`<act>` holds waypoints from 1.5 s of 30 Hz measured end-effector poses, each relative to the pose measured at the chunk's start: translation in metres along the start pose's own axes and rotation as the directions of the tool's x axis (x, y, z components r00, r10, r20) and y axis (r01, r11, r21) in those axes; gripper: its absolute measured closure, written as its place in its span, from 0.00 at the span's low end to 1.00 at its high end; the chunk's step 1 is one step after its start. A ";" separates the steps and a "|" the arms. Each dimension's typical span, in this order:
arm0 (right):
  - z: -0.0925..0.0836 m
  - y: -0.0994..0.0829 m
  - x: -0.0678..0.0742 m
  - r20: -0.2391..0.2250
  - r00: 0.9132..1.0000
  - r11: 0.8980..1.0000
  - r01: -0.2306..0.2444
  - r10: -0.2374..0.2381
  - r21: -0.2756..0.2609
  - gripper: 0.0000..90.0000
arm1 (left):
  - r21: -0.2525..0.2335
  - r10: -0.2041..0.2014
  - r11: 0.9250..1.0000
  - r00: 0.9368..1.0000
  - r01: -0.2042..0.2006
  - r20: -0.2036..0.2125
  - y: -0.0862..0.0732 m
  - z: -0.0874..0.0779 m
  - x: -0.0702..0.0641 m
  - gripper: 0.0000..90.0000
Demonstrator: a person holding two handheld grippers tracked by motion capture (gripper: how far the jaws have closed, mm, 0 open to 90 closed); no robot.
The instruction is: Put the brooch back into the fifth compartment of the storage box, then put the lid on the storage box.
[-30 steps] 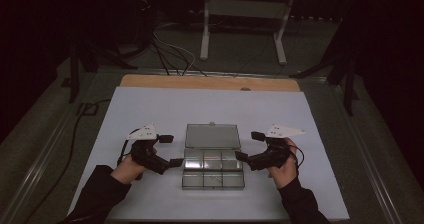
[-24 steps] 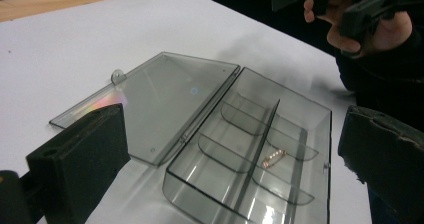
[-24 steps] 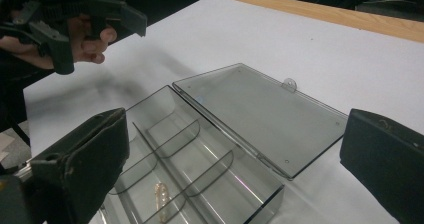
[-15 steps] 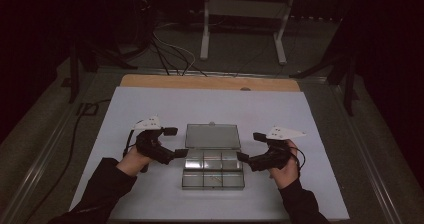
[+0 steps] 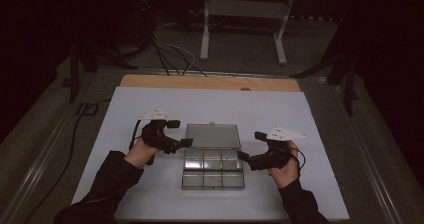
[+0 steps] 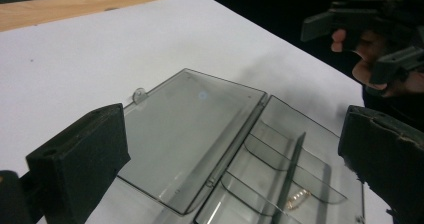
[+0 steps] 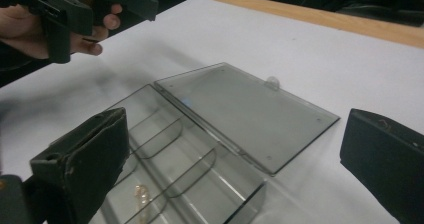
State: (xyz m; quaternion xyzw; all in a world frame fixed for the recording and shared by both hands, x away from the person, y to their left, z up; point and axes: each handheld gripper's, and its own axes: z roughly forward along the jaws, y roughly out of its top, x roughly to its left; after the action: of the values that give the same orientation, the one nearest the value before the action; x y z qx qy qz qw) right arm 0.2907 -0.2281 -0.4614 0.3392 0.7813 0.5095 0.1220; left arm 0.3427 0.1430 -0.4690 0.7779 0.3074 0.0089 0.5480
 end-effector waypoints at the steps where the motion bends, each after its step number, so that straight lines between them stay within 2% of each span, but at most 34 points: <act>1: 0.000 0.000 0.000 0.003 1.000 1.000 0.001 -0.001 -0.002 0.00 | -0.005 -0.009 1.000 1.000 0.009 -0.010 0.000 0.001 0.000 0.01; 4: 0.001 -0.002 -0.002 0.013 1.000 1.000 0.010 -0.010 -0.002 0.00 | -0.007 -0.021 1.000 0.999 0.020 -0.027 0.000 0.004 0.001 0.01; 7: 0.003 -0.004 -0.005 0.013 1.000 1.000 -0.003 0.003 -0.005 0.00 | -0.011 -0.042 0.999 0.998 0.042 -0.044 0.000 0.007 0.004 0.01; 10: 0.004 -0.005 -0.007 0.025 1.000 1.000 -0.003 0.003 -0.008 0.00 | -0.022 -0.083 0.996 0.994 0.081 -0.067 -0.001 0.010 0.008 0.01; 13: 0.003 -0.005 -0.007 0.029 1.000 1.000 0.003 -0.002 -0.013 0.00 | -0.012 -0.114 0.994 0.989 0.113 -0.093 -0.004 0.014 0.010 0.01; 16: 0.004 -0.006 -0.007 0.027 0.999 1.000 0.017 -0.017 -0.005 0.00 | -0.002 -0.123 0.992 0.986 0.123 -0.113 -0.006 0.016 0.011 0.01; 20: 0.005 -0.008 -0.010 0.027 1.000 1.000 0.004 -0.004 -0.008 0.00 | 0.003 -0.132 0.991 0.981 0.134 -0.140 -0.007 0.016 0.012 0.01; 22: 0.006 -0.009 -0.010 0.025 1.000 1.000 -0.001 0.001 -0.006 0.00 | 0.023 -0.134 0.990 0.979 0.140 -0.156 -0.008 0.017 0.012 0.01; 26: 0.007 -0.010 -0.011 0.023 1.000 1.000 -0.011 0.011 0.001 0.00 | 0.040 -0.153 0.986 0.976 0.161 -0.155 -0.012 0.020 0.013 0.01; 28: 0.008 -0.011 -0.011 0.023 1.000 1.000 -0.009 0.009 0.003 0.00 | 0.051 -0.181 0.980 0.972 0.191 -0.148 -0.013 0.021 0.014 0.01; 31: 0.009 -0.011 -0.011 0.024 1.000 1.000 -0.010 0.010 0.007 0.00 | 0.068 -0.235 0.967 0.964 0.245 -0.123 -0.015 0.022 0.018 0.01; 34: 0.009 -0.011 -0.011 0.025 1.000 1.000 -0.009 0.009 0.007 0.00 | 0.094 -0.303 0.944 0.944 0.316 -0.129 -0.015 0.025 0.022 0.01; 36: 0.009 -0.011 -0.011 0.029 1.000 1.000 -0.009 0.009 0.006 0.00 | 0.111 -0.346 0.927 0.932 0.357 -0.110 -0.017 0.026 0.025 0.01; 40: 0.009 -0.011 -0.011 0.030 1.000 1.000 -0.010 0.010 0.008 0.00 | 0.126 -0.405 0.902 0.910 0.414 -0.088 -0.020 0.027 0.029 0.01; 45: 0.010 -0.012 -0.011 0.025 1.000 1.000 -0.011 0.011 0.013 0.00 | 0.135 -0.482 0.864 0.874 0.485 -0.059 -0.023 0.026 0.035 0.03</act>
State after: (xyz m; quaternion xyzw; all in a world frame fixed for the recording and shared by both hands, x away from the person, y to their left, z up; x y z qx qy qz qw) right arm 0.2991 -0.2308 -0.4779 0.3507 0.7811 0.5007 0.1269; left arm 0.3694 0.1433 -0.5104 0.7136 0.4987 -0.1421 0.4710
